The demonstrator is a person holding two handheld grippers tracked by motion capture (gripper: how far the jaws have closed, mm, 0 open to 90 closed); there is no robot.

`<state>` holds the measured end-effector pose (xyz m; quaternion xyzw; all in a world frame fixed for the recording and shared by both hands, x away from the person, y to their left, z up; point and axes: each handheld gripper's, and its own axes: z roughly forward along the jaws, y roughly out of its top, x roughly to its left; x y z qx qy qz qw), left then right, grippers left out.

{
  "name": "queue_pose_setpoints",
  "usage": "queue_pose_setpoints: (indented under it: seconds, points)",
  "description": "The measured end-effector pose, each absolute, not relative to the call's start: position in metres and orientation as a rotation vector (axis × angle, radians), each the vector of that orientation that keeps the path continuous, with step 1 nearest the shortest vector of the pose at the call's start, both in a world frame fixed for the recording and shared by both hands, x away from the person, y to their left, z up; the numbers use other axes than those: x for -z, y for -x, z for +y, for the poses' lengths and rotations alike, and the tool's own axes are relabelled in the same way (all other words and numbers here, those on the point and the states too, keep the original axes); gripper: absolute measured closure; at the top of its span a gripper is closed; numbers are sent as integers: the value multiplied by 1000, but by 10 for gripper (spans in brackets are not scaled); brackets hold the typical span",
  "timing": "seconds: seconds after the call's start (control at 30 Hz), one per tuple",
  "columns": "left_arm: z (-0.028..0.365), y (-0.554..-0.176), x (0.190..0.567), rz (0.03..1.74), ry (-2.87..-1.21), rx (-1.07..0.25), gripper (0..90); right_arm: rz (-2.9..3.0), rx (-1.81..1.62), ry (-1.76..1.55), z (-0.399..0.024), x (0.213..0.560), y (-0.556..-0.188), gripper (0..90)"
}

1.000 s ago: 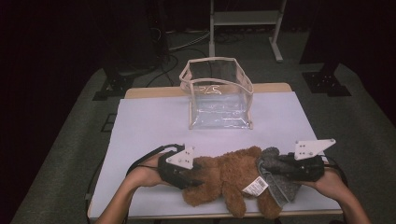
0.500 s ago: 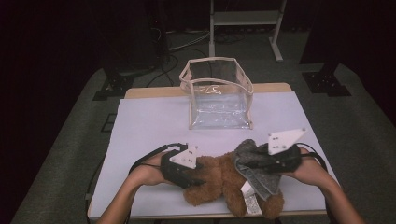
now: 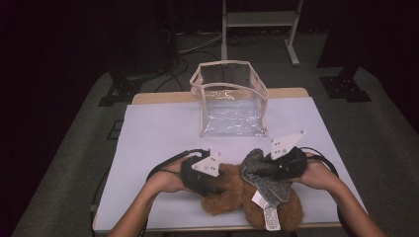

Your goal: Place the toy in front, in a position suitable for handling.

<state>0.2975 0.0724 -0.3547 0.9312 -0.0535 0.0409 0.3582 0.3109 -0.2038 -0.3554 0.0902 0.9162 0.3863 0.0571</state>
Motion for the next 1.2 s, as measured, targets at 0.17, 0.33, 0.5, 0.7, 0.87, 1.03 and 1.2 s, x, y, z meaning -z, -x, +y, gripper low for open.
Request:
queue_pose_setpoints:
  seconds: [0.17, 0.33, 0.5, 0.7, 0.87, 1.03, 1.2]
  points:
    - [62, -299, 355, -165, -2397, -117, 527, 2764, -1194, -333, -218, 361, -304, 737]
    - [50, -305, 355, -185, -2399, -133, 527, 2751, -1197, -371, -231, 363, -301, 738]
    - [45, -309, 353, -172, -2404, -151, 521, 2735, -1204, -412, -240, 365, -300, 739]
    - [65, -307, 348, -112, -2363, -152, 460, 2720, -1235, -419, -239, 366, -300, 738]
    - [82, -306, 353, -69, -2348, -134, 437, 2721, -1217, -405, -236, 363, -299, 738]
    - [86, -308, 359, -46, -2346, -111, 454, 2717, -1205, -383, -232, 360, -299, 736]
    - [82, -309, 362, -39, -2353, -113, 481, 2710, -1125, -301, -218, 348, -300, 735]
